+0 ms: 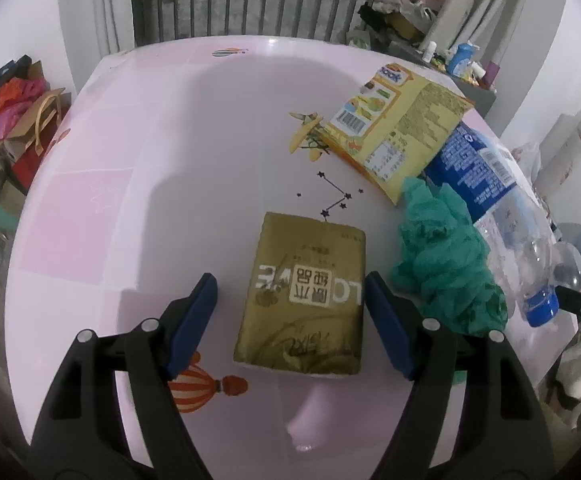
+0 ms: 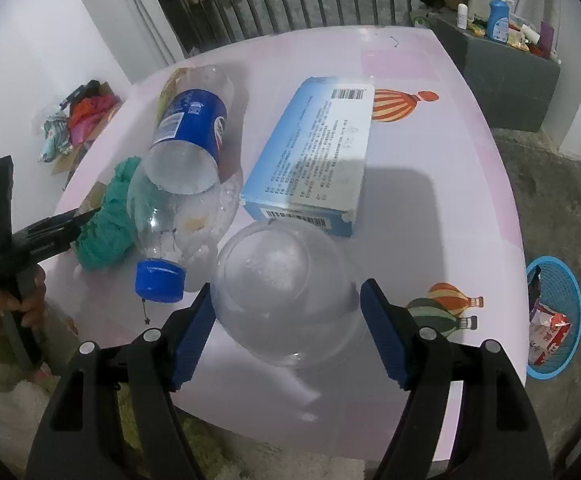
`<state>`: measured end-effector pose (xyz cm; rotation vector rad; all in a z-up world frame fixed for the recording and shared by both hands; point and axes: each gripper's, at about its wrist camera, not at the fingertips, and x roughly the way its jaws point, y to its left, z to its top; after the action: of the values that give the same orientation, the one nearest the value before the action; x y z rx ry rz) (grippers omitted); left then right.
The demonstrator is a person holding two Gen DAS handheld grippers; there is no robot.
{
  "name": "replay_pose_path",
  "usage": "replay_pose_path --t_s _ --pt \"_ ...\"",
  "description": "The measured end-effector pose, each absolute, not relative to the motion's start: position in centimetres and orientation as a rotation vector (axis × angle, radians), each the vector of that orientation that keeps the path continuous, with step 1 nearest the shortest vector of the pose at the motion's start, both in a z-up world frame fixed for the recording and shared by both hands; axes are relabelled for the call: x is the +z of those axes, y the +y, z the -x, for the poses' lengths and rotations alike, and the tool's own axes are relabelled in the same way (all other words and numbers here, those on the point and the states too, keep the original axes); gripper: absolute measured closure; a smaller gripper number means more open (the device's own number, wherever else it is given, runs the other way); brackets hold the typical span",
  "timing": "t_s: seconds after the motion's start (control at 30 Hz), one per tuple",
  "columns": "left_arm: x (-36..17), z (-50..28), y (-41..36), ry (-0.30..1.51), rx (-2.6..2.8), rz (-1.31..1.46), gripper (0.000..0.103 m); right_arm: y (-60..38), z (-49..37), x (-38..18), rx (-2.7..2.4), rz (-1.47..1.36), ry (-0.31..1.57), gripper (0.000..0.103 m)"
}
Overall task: Collect trash
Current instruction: 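Grasp the clear plastic dome lid with the right gripper while the left holds the gold box, then carry the gold box and clear lid in both grippers over the blue wastebasket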
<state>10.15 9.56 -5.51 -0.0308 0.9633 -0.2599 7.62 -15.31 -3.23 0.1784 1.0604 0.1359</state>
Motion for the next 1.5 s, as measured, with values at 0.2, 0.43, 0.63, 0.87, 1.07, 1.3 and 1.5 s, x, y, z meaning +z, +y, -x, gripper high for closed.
replay_pose_path --t_s 0.2,0.43,0.63,0.87,1.07,1.3,1.5 --pt "-5.4 -10.0 9.3 0.948 -0.273 0.013 0.046 -15.0 -7.8 -3.3 0.144 -0.163 1.055 0.032" --pt "-5.1 -9.9 9.9 0.953 -0.262 0.054 0.053 -15.3 -7.3 -3.0 0.157 -0.181 1.043 0.033" --pt "-4.4 -9.2 10.8 0.946 -0.236 0.071 0.053 -15.8 -6.4 -2.5 0.174 -0.211 1.024 0.033" --pt "-1.0 -6.6 11.6 0.858 -0.205 0.070 0.053 -16.4 -4.9 -1.6 0.216 -0.249 0.986 0.034" --pt "3.2 -4.5 11.0 0.778 -0.277 0.077 0.053 -17.9 -2.5 0.1 0.234 -0.319 0.899 0.034" --pt "7.7 -3.5 4.0 0.718 -0.534 0.060 0.053 -23.0 1.0 2.4 0.137 -0.404 0.766 0.034" --pt "7.9 -5.0 -7.7 0.809 -0.832 0.019 0.053 -31.1 5.3 3.5 -0.112 -0.514 0.647 0.034"
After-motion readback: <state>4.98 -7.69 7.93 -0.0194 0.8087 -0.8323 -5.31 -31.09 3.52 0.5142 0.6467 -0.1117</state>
